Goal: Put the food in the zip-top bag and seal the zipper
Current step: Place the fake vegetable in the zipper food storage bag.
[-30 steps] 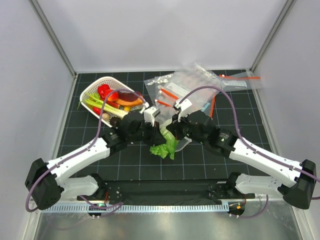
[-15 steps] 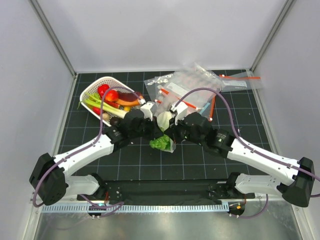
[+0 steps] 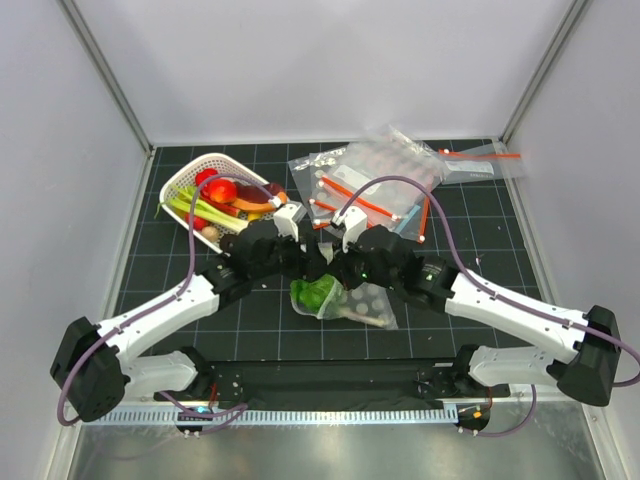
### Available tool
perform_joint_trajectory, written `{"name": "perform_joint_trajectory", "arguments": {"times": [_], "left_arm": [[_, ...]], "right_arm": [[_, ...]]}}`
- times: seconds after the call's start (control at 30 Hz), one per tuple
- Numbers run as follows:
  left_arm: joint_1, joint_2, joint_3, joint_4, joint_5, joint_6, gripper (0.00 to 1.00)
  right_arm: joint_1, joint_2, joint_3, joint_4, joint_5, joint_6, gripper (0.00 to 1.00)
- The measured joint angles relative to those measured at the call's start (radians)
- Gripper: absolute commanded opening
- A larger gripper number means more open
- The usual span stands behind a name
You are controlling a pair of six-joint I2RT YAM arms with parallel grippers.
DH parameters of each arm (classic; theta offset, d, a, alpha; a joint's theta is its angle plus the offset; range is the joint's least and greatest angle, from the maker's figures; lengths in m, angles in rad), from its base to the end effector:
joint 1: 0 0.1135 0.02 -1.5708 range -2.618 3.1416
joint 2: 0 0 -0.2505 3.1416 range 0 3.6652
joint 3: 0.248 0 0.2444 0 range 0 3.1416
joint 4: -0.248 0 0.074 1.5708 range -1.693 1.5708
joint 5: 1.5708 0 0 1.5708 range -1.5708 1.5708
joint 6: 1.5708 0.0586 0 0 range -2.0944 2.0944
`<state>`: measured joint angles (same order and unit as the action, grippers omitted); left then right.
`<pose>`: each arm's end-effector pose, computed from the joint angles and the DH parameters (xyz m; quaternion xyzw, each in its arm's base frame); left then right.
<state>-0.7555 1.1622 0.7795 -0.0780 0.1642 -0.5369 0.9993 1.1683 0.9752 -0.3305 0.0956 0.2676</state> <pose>0.1978 -0.1995 0.2520 0.1354 0.8372 -0.3719 0.3773 0.1564 0.2329 0.2912 -0.2871 0.8163 0.2623 0.4270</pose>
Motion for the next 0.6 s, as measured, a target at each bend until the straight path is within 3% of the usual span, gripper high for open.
{"name": "perform_joint_trajectory", "arguments": {"times": [0.33, 0.6], "left_arm": [[-0.002, -0.014, 0.004, -0.01, 0.009, 0.0, 0.75], [-0.003, -0.198, 0.002, -0.031, -0.057, -0.004, 0.72]], "right_arm": [[0.001, -0.016, 0.0, -0.021, 0.066, 0.031, 0.01], [0.001, -0.032, -0.01, -0.032, 0.196, 0.069, 0.01]]}}
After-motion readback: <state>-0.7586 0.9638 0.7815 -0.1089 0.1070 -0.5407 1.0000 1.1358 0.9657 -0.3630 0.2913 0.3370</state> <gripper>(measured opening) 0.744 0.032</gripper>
